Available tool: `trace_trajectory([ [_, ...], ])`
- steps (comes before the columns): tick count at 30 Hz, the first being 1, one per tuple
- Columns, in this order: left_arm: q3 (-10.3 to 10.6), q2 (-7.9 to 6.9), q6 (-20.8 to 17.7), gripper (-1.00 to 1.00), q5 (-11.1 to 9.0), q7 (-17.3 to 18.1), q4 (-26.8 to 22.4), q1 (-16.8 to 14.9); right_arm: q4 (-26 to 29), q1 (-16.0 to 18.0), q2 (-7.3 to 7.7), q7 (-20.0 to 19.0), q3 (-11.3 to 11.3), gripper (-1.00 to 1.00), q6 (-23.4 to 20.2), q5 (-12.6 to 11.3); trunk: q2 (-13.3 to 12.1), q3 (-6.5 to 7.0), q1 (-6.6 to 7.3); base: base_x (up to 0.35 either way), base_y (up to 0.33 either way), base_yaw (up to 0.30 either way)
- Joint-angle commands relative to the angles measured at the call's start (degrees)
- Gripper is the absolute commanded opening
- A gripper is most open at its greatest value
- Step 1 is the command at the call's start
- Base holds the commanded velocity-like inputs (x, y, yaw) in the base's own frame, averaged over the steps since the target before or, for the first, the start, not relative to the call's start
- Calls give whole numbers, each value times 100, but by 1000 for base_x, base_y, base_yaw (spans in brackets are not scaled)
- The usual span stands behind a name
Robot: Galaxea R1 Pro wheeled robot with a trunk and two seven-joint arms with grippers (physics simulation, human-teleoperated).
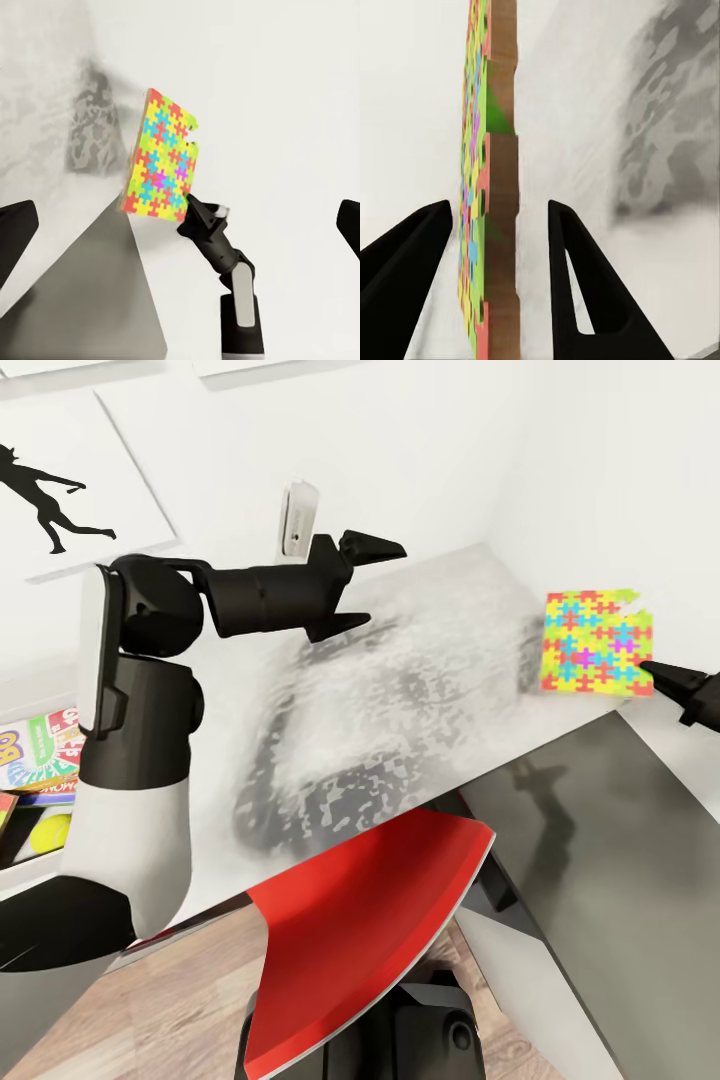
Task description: Put all the toys in the child's room - the three board games (two on the bed and one on the table), the two jigsaw puzzles on the table, and the tennis ball on the table - inside the toy box on the table in the child's room.
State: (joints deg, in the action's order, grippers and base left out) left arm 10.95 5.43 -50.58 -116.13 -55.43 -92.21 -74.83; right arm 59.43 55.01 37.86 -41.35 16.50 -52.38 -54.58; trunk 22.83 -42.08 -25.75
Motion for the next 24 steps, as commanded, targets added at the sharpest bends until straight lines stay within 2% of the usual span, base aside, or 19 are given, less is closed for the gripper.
trace_trajectory([
  [1,-6,-8,-13,100,-70,-55,-1,2,30,22,19,-21,22,-100,-58,15,9,-7,-3,0,0,0],
  [14,0,-19,-18,100,-146,-46,1,29,340,81,90,-13,83,-100,-505,-38,49,-25,-25,0,0,0],
  [15,0,-19,-18,100,-146,-46,1,29,377,81,90,-13,83,-100,-741,-38,89,-43,-47,0,0,0],
  [18,2,-17,-16,100,-151,-46,1,29,540,83,93,-7,86,-100,-762,-37,209,-96,-113,0,0,0],
  [24,3,-10,-16,100,-154,-47,1,26,793,76,101,6,89,-100,-762,-36,209,-72,-113,0,0,0],
])
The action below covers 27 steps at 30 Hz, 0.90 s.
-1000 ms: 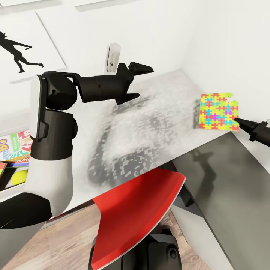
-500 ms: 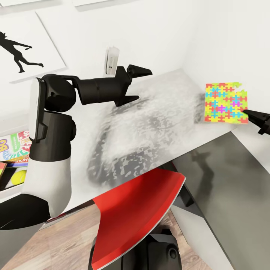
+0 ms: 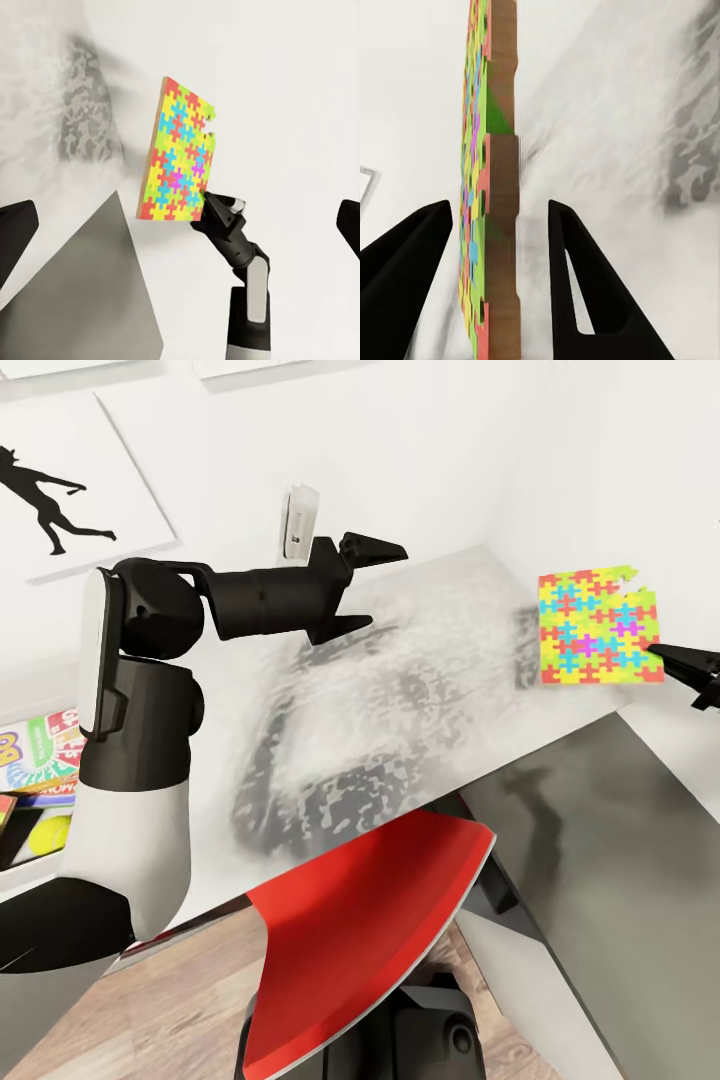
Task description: Put all the toys in the child's room - the three board games (two on the bed and one on the table), the two jigsaw puzzles on the table, and the tennis ball on the table - inside the toy box on the table in the child's room.
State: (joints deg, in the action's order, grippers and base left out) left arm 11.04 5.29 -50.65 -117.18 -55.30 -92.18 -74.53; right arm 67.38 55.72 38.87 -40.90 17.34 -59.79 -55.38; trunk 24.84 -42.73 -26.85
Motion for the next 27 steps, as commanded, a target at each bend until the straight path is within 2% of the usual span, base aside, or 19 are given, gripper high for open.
trace_trajectory([
  [1,-6,3,-9,100,-49,-60,-2,-5,-2,5,0,-39,5,-100,-21,45,8,0,-3,0,0,0],
  [27,-6,7,-7,100,-51,-52,-1,-52,185,1,16,-32,7,-100,-21,38,8,224,-3,0,0,-47],
])
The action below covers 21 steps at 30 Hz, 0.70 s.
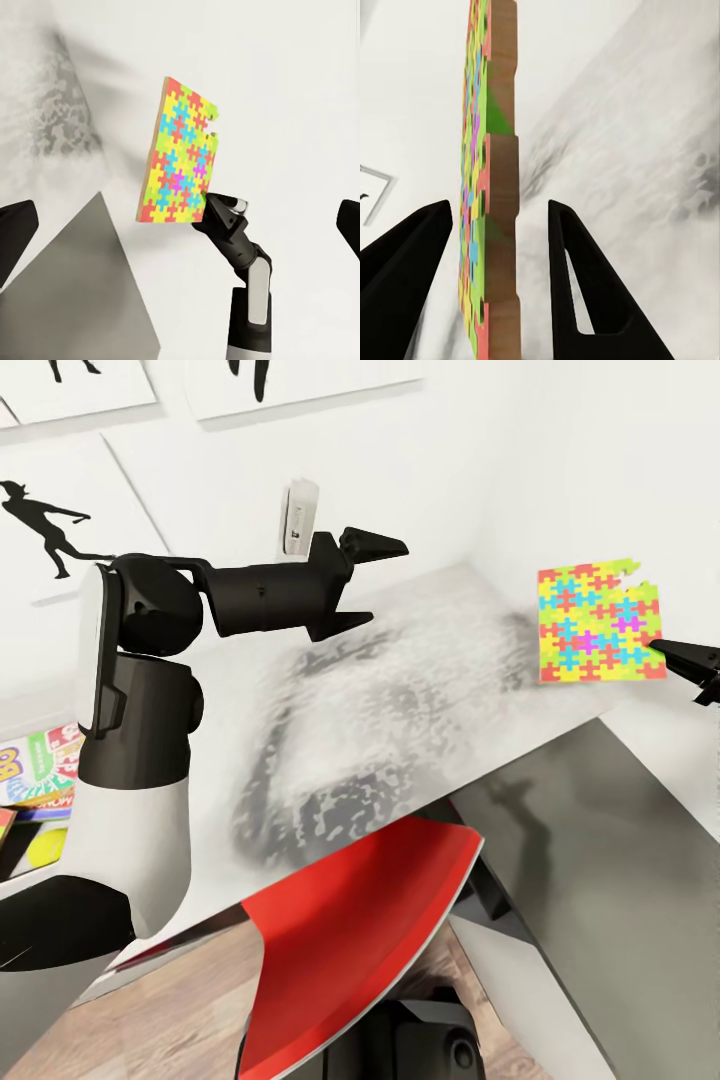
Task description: Put all the toys in the child's room - the three board games (two on the bed and one on the table), the two jigsaw puzzles on the table, and the tennis ball on the table - inside the toy box on the table in the child's room.
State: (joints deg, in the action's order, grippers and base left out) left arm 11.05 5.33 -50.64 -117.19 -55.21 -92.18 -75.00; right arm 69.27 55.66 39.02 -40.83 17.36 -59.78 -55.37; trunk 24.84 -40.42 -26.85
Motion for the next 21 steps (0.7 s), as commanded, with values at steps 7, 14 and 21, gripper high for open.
trace_trajectory([
  [7,-3,-7,-13,100,-49,-69,-2,4,-2,6,0,-39,4,-100,-22,38,8,58,-3,0,0,-67],
  [14,12,-7,-14,100,-49,-75,-2,8,-1,6,-1,-39,4,-100,-22,35,8,123,-3,0,0,-68],
  [21,25,-5,-13,100,-49,-78,-2,10,-1,6,-1,-39,4,-100,-22,30,8,187,-3,0,0,-68],
])
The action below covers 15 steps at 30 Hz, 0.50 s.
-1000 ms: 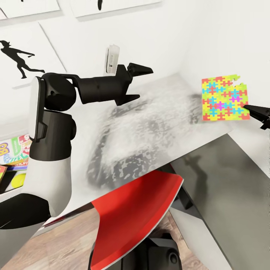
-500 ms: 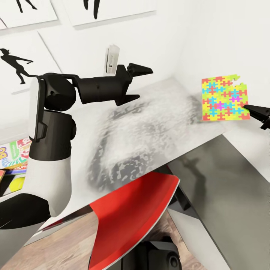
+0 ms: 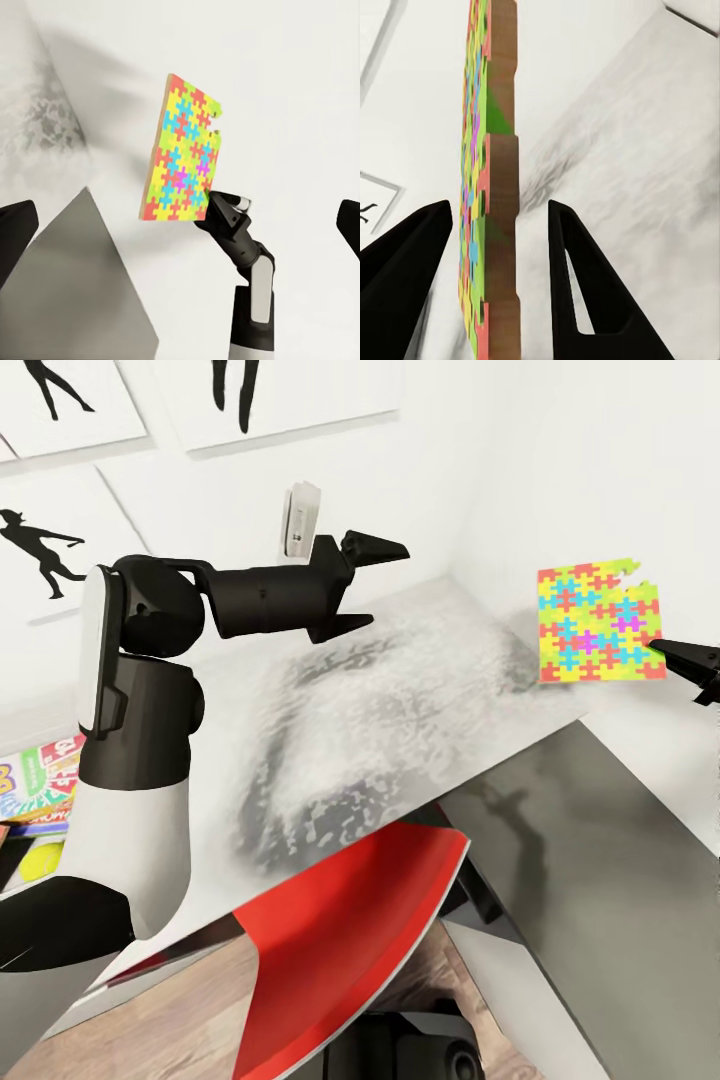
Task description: Put all the toys in the child's room - the three board games (two on the bed and one on the table), the two jigsaw puzzles on the table, and the tennis ball on the table - inside the toy box on the table in the child's room.
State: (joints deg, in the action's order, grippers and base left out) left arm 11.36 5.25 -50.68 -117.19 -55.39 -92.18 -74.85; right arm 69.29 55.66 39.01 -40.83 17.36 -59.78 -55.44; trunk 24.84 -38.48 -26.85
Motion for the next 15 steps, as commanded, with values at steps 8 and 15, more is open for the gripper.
trace_trajectory([
  [8,55,-4,-18,100,-37,-75,-2,3,-2,7,-6,-39,5,-100,-22,34,-192,157,106,0,0,-68],
  [15,78,-6,-20,100,-33,-75,-2,4,-3,7,-7,-38,5,-100,-22,31,-192,222,106,0,0,-68],
])
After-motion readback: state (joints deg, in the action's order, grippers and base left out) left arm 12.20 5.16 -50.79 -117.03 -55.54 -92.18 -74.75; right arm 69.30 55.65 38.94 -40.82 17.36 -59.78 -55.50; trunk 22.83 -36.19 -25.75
